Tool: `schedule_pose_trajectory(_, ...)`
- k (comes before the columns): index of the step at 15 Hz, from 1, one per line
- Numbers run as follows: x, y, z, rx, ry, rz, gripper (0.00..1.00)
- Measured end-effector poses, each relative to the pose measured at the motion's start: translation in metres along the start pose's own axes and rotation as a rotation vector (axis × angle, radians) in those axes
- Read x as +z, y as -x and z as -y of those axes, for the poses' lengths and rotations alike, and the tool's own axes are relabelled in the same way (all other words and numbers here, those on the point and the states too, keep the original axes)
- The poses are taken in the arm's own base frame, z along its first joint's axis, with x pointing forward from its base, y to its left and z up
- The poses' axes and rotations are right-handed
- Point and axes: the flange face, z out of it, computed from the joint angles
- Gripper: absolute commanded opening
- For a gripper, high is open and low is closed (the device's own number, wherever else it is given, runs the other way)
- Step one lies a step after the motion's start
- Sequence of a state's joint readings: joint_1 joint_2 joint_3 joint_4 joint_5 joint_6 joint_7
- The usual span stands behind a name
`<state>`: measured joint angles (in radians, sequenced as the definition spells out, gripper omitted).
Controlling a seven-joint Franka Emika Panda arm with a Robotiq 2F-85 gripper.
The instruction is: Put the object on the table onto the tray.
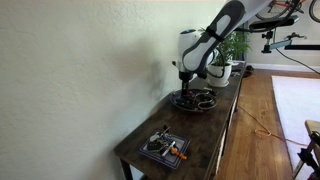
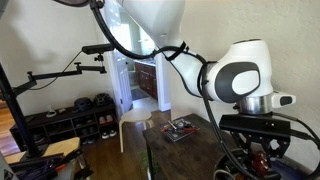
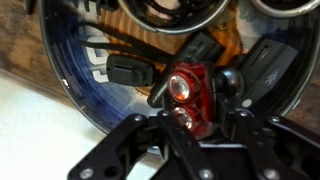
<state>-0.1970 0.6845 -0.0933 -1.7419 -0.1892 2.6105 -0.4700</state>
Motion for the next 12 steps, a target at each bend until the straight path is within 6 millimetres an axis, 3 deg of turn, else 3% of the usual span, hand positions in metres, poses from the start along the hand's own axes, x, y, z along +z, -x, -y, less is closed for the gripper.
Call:
schedule_pose_trajectory(1,0.002,-0.002,0.0,-0.001,0.0,-0.001,0.7)
schedule_pose_trajectory(3,0.003,-0.004,0.001,-0.003,-0.002,0.0,0.73)
schedule_pose_trajectory(7,-0.001,-0.006,0.005,-0.008,-0.016,0.017,0.98)
schedule_pose_trajectory(12,-0.023,-0.01,0.013,-0.021,-0.044,0.058,1.0)
